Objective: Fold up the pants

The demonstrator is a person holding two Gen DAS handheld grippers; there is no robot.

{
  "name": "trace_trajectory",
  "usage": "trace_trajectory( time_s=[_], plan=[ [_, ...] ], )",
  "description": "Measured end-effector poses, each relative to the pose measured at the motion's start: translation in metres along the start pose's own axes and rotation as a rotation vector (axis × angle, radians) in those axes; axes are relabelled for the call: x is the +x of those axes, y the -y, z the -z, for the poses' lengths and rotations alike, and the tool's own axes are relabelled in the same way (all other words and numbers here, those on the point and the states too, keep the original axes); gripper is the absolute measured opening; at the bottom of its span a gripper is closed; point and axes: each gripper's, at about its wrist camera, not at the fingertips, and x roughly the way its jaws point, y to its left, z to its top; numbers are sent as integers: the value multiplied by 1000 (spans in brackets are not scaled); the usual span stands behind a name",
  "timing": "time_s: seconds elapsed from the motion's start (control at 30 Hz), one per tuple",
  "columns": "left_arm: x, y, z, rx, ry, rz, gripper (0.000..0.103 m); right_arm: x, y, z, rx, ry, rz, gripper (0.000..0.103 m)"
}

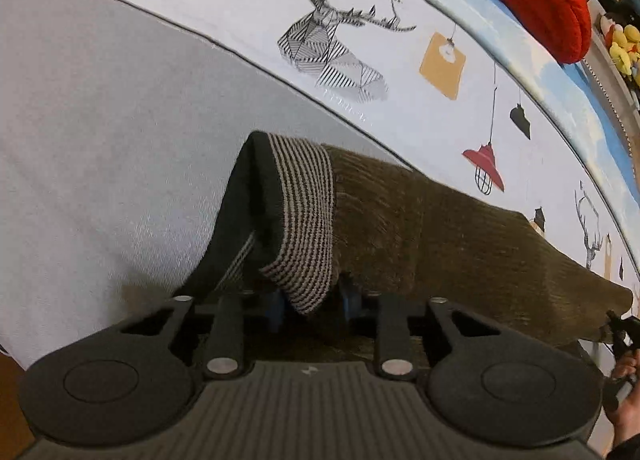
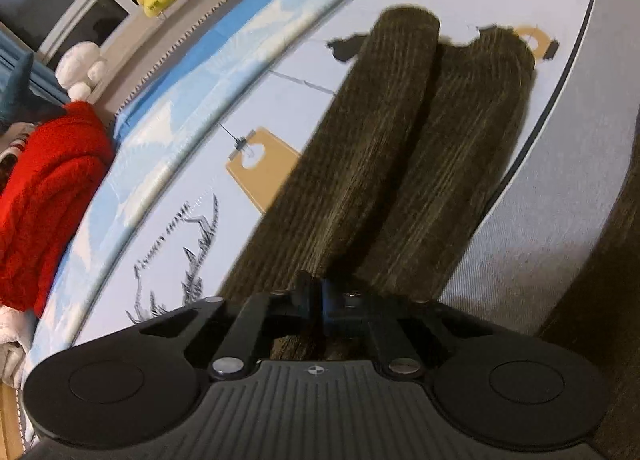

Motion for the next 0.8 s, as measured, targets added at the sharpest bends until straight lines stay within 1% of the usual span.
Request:
trace_trajectory(
  time_s=[0.1, 0.23, 0.33, 0.43, 0.5, 0.53, 0.6, 0.63, 0.67, 0.7, 0.73, 0.77, 0.8],
  plan=[
    [-12, 4, 1, 43, 51, 7, 25, -30, -2, -5, 22, 29, -49, 3],
    [-32, -1, 3, 48, 116, 46, 23, -93, -7, -3, -33, 72, -94, 3],
    [-50, -8, 10, 71, 161, 52, 21, -144, 2, 8, -49, 105, -115, 3],
    [-68, -21, 19, 70, 199, 60, 20, -196, 20, 31, -77, 112, -119, 3],
    [-77, -31, 23, 65, 215, 70, 20, -219, 37, 50, -115, 86, -95, 3],
    [-78, -36, 25, 65, 213, 68, 20, -226, 49, 62, -133, 46, -68, 3],
    [-76, -43, 26, 80, 189, 43, 20, -222, 78, 77, -104, -88, -4, 4],
    [-72, -45, 26, 93, 169, 23, 20, -216, 97, 84, -63, -172, 20, 5],
    [-65, -45, 26, 108, 133, 6, 21, -208, 120, 88, -1, -261, 59, 5],
    [-61, -47, 26, 119, 101, -3, 21, -206, 136, 86, 40, -287, 95, 5],
    [-54, -46, 26, 129, 67, -12, 22, -211, 149, 81, 61, -259, 126, 8],
    [-49, -44, 27, 140, 43, -30, 23, -219, 159, 69, 61, -194, 149, 9],
    [-46, -43, 28, 155, 35, -55, 27, -229, 168, 57, 51, -116, 171, 9]
  ],
)
